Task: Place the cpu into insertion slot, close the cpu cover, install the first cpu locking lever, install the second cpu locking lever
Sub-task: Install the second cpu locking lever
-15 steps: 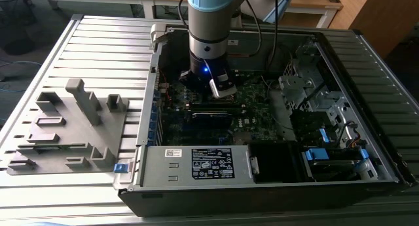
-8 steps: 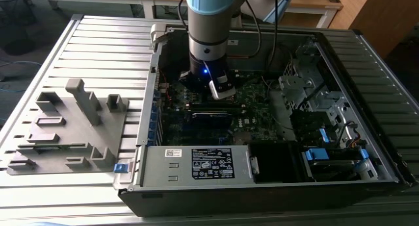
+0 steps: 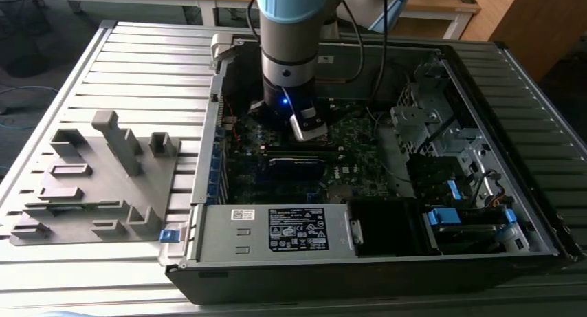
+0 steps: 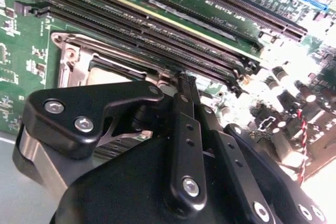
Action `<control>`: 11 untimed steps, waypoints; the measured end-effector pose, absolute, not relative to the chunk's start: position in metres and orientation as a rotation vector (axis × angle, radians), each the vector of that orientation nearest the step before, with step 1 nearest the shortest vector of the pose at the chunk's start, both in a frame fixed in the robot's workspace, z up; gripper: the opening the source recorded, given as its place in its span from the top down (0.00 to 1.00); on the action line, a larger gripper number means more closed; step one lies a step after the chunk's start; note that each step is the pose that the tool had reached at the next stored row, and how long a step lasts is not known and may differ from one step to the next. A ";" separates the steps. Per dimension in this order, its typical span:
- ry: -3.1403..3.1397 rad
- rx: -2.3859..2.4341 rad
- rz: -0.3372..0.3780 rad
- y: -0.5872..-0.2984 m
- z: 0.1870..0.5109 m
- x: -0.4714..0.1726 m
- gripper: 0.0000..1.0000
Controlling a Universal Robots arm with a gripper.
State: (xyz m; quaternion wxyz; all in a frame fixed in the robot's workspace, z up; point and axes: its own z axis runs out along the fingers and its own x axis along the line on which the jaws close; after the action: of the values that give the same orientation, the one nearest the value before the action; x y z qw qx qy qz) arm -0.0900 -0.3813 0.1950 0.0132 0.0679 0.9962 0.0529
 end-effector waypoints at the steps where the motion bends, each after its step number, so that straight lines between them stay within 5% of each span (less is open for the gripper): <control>1: 3.104 0.212 0.165 -0.382 0.195 -0.090 0.89; 11: 3.104 0.212 0.165 -0.382 0.203 -0.090 0.89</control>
State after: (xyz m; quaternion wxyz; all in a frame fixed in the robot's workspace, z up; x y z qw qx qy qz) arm -0.0905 -0.3822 0.2029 0.0131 0.0679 0.9962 0.0529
